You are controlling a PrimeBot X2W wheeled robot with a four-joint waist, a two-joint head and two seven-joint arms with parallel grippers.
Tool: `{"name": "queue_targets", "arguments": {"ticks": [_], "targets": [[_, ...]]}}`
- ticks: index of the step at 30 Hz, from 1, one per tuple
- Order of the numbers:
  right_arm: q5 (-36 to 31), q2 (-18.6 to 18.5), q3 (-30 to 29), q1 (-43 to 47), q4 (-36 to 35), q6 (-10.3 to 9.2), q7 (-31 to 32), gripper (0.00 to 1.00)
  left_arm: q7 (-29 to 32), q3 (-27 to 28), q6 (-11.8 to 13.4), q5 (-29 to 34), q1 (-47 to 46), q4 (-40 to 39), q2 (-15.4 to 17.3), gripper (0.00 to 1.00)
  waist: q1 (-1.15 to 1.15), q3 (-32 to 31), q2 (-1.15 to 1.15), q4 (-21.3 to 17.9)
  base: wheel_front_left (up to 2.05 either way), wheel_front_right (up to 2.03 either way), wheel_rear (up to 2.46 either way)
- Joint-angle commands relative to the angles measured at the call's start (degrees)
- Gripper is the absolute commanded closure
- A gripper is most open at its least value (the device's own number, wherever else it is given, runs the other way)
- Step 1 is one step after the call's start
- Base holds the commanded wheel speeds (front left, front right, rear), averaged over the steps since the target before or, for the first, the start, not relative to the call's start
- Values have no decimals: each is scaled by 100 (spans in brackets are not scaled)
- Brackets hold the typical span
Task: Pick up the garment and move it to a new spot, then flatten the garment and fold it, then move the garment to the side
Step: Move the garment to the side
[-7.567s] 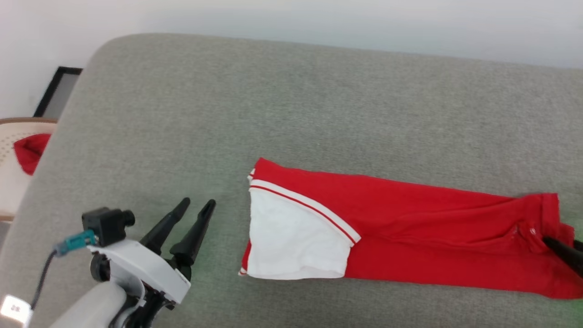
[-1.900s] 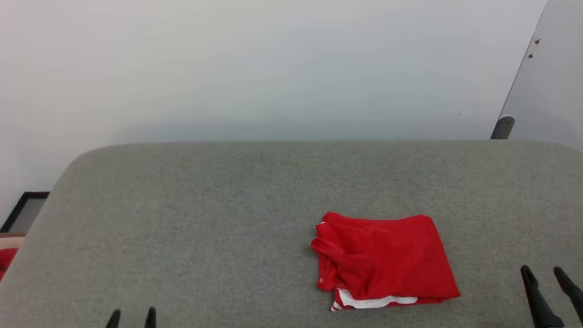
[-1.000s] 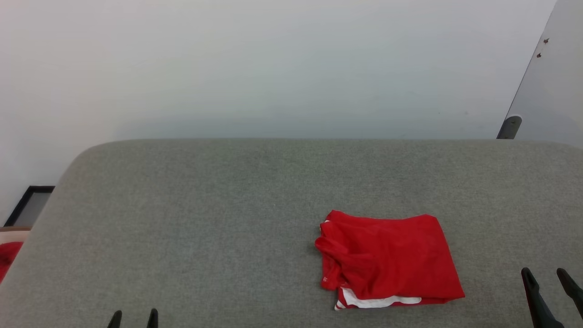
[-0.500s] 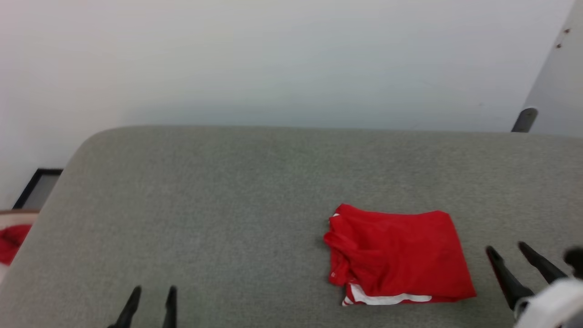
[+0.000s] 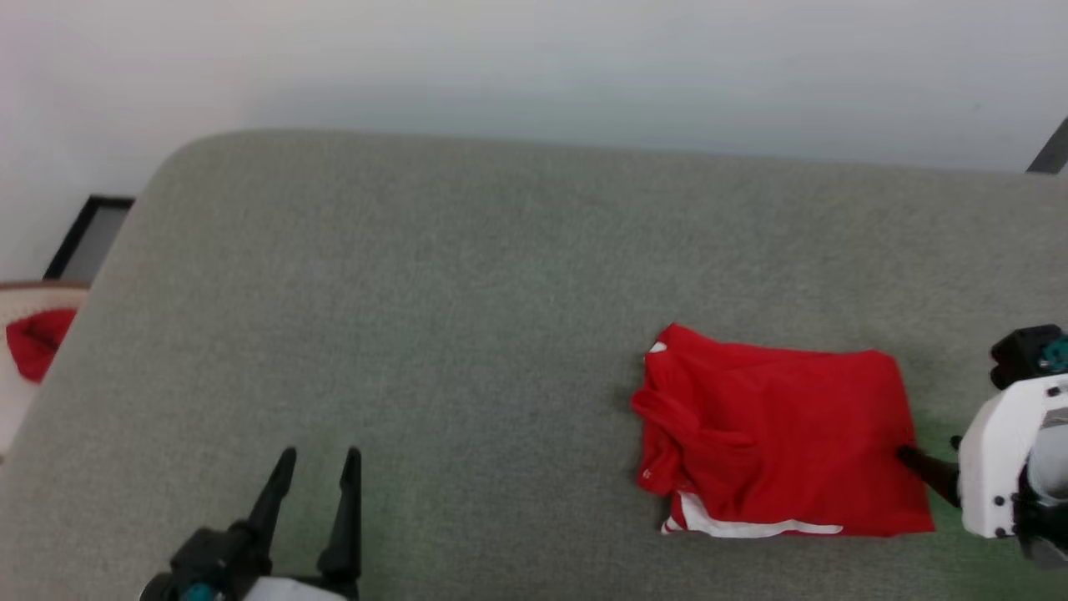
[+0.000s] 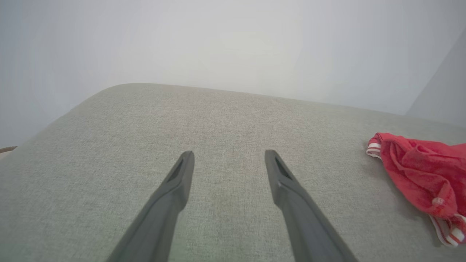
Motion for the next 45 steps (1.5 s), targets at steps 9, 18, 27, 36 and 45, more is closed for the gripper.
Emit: {"name": "queue_targets", "arguments": {"ticks": [9,18,27,36,45], "targets": [[-38,326,468,-218,738,-5,-51,6,3,-129,-37,50,-595,99,-116,0,0,734,0,318,0,0,0],[231,376,213,-313,759,-6,-958,100,3,-304,-40,-65,-740,128,28,0,0,692,0,-69,0,0,0],[534,161,-693,-83,368,-5,-1601,100,3,-635,-42,-136,-946,-198,413,0,0,664,0,-838,0,0,0],[361,-11,-1939,53,413,-3,-2012,100,3,-969,-43,-104,-1685,-392,878,0,0,1084,0,-1620,0,0,0],[-300,-157,-2447,-1122,1287,-3,-2588,100,3,-1347,-42,-53,-2772,-553,1487,0,0,1889,0,-2010,0,0,0]]}}
